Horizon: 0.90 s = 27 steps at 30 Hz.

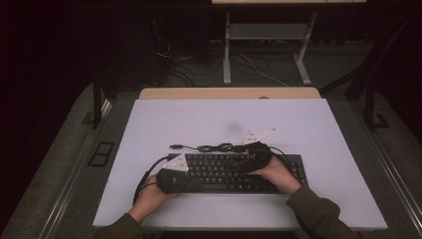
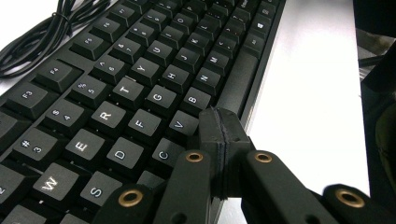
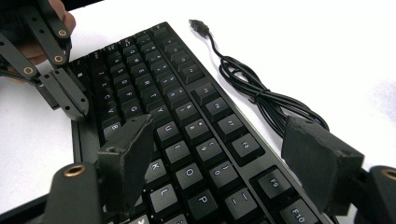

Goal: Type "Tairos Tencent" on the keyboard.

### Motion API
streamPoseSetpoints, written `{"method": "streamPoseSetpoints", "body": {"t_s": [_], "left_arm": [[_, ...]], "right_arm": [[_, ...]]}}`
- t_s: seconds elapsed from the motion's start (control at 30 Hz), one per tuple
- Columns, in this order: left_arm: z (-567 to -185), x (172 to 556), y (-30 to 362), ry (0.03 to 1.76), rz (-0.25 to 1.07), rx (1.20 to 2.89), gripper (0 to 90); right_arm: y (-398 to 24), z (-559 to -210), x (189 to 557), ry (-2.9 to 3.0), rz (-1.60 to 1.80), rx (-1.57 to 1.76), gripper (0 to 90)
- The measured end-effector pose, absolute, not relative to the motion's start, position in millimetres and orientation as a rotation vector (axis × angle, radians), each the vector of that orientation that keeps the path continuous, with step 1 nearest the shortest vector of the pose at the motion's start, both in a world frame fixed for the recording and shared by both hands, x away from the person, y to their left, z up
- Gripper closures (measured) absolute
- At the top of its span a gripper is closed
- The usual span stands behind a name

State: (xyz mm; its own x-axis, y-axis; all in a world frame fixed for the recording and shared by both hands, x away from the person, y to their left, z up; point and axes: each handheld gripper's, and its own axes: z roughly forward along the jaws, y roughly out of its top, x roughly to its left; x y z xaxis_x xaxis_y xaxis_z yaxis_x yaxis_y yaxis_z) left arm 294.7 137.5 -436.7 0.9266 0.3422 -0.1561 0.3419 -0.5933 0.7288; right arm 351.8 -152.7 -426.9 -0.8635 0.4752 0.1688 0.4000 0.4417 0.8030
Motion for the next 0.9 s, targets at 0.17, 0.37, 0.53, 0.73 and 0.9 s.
{"method": "streamPoseSetpoints", "body": {"t_s": [0.17, 0.37, 0.53, 0.73, 0.9], "left_arm": [[-436.1, 294.7, 137.5, 0.481, 0.002, 2.251, 89.4], [-433.5, 293.8, 137.5, 0.480, 0.015, 2.245, 89.4], [-431.9, 293.3, 137.9, 0.481, 0.018, 2.238, 89.4], [-429.1, 293.5, 139.6, 0.484, 0.028, 2.223, 89.3], [-426.3, 296.4, 143.4, 0.515, 0.039, 2.193, 87.7]], "right_arm": [[-152.6, -426.7, 351.6, 2.598, 1.411, 0.791, 24.8], [-153.0, -426.7, 351.9, 2.597, 1.413, 0.793, 24.8], [-153.1, -427.1, 352.2, 2.596, 1.415, 0.791, 24.8], [-153.2, -426.8, 351.9, 2.597, 1.414, 0.793, 24.8], [-153.3, -427.4, 351.8, 2.599, 1.414, 0.797, 24.9]]}}
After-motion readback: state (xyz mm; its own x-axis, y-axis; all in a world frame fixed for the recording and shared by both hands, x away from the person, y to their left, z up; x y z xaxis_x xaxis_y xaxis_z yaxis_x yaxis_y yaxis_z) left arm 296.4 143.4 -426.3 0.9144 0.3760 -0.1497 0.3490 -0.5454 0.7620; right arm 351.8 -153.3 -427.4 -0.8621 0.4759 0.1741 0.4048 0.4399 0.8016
